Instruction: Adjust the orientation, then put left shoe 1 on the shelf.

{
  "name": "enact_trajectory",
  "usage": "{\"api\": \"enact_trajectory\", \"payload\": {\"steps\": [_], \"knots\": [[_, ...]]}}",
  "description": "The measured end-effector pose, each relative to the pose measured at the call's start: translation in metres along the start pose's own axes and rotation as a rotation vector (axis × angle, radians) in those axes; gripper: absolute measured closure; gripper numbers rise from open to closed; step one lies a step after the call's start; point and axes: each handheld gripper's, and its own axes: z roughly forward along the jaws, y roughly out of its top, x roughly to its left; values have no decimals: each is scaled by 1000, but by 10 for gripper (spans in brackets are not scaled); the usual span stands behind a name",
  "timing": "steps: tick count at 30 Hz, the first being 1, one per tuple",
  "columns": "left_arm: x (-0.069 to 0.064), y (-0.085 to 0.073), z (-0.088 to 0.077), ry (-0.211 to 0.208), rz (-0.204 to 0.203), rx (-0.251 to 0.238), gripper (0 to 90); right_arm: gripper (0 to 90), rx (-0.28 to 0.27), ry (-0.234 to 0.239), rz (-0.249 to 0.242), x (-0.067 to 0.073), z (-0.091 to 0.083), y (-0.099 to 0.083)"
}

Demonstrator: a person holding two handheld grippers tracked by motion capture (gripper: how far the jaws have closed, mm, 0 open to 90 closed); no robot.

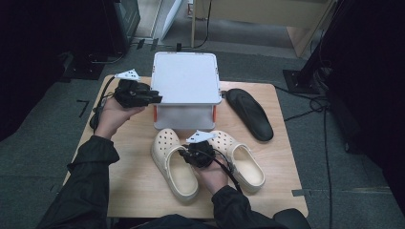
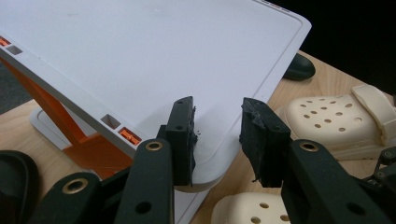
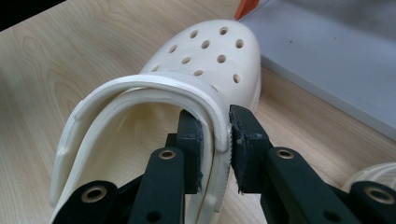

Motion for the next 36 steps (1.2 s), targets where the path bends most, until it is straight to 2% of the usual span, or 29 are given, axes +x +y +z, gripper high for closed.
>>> {"api": "enact_trajectory", "payload": {"steps": [7, 16, 21, 23, 27, 36], "knots": [[2, -1, 0, -11, -10, -9, 651, 756, 11, -6, -1, 0, -2, 7], [3, -2, 0, -21, -25, -17, 652, 757, -15, -27, 5, -7, -7, 19], [3, -2, 0, -19, -33, -17, 653, 757, -38, -48, 25, -13, -11, 29], [2, -2, 0, -12, -21, -14, 652, 757, -47, -56, 28, -16, -11, 33], [5, -2, 0, -30, -46, -21, 654, 757, -47, -73, 52, -21, -6, 41], [5, -3, 0, -30, -37, -23, 659, 757, -40, -176, 76, -37, 15, 59]]}}
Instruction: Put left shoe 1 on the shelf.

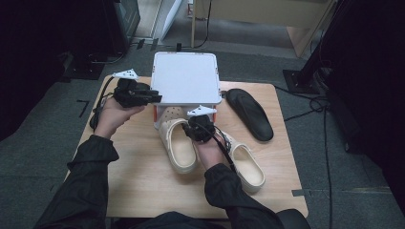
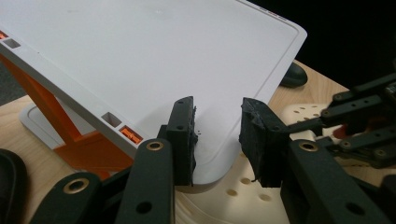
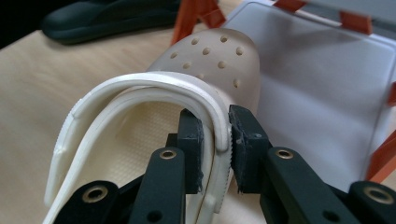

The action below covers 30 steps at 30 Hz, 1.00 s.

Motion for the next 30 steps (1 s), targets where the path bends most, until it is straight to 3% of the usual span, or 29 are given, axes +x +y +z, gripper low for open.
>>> {"api": "enact_trajectory", "payload": {"steps": [8, 16, 20, 24, 30], "knots": [[0, 0, 0, -1, -1, -1, 658, 755, 7, -75, 11, 2, 24, 12], [0, 0, -1, -3, -5, -2, 659, 747, 0, -67, 77, 1, 39, 7], [1, -1, -1, -8, -13, -7, 661, 714, 2, -56, 61, 1, 37, 3], [2, -1, 0, -6, -23, -9, 666, 616, -17, -40, 51, 0, 31, -1], [1, -1, 0, -1, -21, -7, 665, 552, -57, 17, 47, 0, 4, -2]]}}
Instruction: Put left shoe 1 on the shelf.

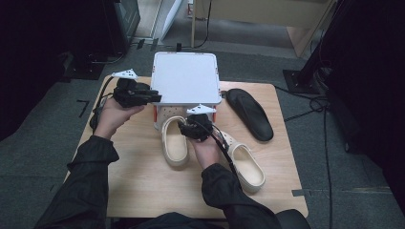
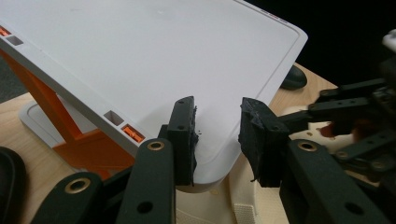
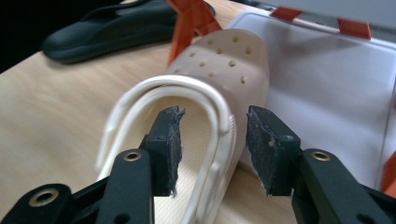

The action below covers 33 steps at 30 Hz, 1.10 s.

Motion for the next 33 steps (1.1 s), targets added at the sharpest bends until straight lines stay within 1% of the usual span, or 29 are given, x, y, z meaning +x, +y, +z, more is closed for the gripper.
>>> {"api": "enact_trajectory", "payload": {"steps": [4, 7, 8, 10, 12, 14, 19, 21, 23, 25, 31, 33], "knots": [[-1, 0, 0, 4, 1, 1, 664, 554, 10, 39, -56, 4, -14, -3], [0, 0, 0, 3, -2, -1, 664, 559, 21, 84, -72, 7, -21, -8], [0, 0, 0, 1, -3, -2, 664, 559, 21, 107, -79, 8, -23, -10], [0, 0, 0, -2, -3, -3, 664, 558, 19, 141, -93, 11, -27, -15], [0, -1, 0, -3, -2, -3, 664, 558, 19, 172, -124, 14, -30, -20], [1, -1, 0, -5, -5, -5, 664, 558, 25, 201, -137, 18, -34, -26], [1, -1, 0, -6, -8, -6, 664, 555, 25, 254, -196, 24, -42, -42], [1, -1, 0, -4, -9, -7, 663, 553, 26, 274, -200, 25, -45, -49], [0, -2, 0, -4, -7, -15, 663, 545, 21, 286, -202, 25, -48, -54], [1, -3, 0, -10, -14, -22, 663, 545, 27, 292, -197, 26, -51, -59], [2, -3, 0, -10, -14, -21, 664, 543, 71, 331, -204, 27, -53, -72], [2, -3, 0, -11, -14, -21, 664, 543, 81, 336, -204, 28, -54, -77]]}}
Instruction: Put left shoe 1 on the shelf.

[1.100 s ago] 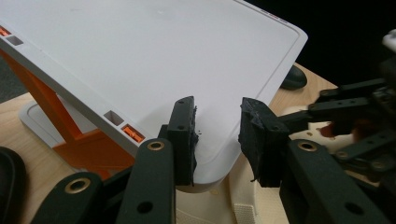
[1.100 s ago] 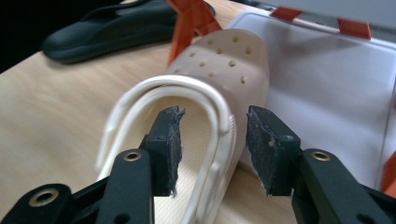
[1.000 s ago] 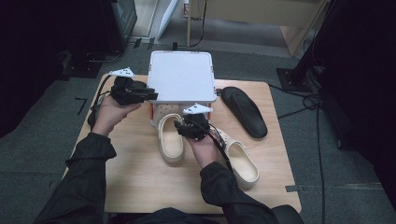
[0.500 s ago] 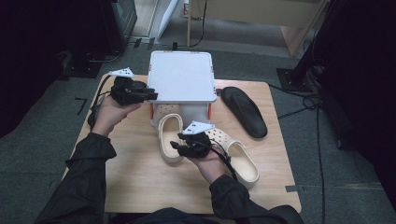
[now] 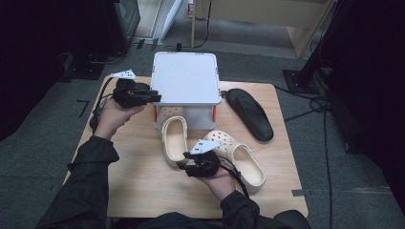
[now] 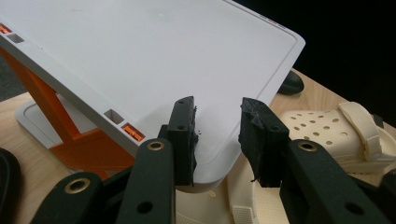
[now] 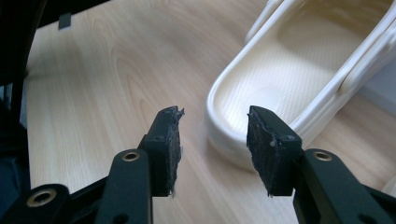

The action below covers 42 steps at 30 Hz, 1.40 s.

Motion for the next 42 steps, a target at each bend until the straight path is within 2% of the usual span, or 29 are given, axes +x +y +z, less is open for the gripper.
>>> {"api": "enact_trajectory", "payload": {"steps": [5, 10, 14, 21, 25, 31, 34, 42], "knots": [[0, 0, 0, 1, 1, 2, 664, 558, 13, 20, -12, 6, -1, -10], [-1, 0, 0, 4, 4, 4, 664, 634, 46, 47, -38, 11, 4, -15], [-1, 1, 0, 8, 6, 6, 664, 679, 66, 55, -80, 15, 8, -17], [-1, 1, 0, 7, 7, 6, 664, 725, 111, 54, -60, 12, 16, -22], [-1, 1, 0, 8, 5, 7, 664, 724, 102, 26, -76, 11, 21, -21], [-1, 1, 0, 9, 7, 7, 664, 726, 82, -3, -68, 5, 30, -15], [-1, 1, 0, 9, 5, 6, 664, 742, 71, 6, -52, 2, 32, -13], [-2, 1, 0, 11, 8, 7, 664, 771, 51, -12, -91, 8, 39, -7]]}}
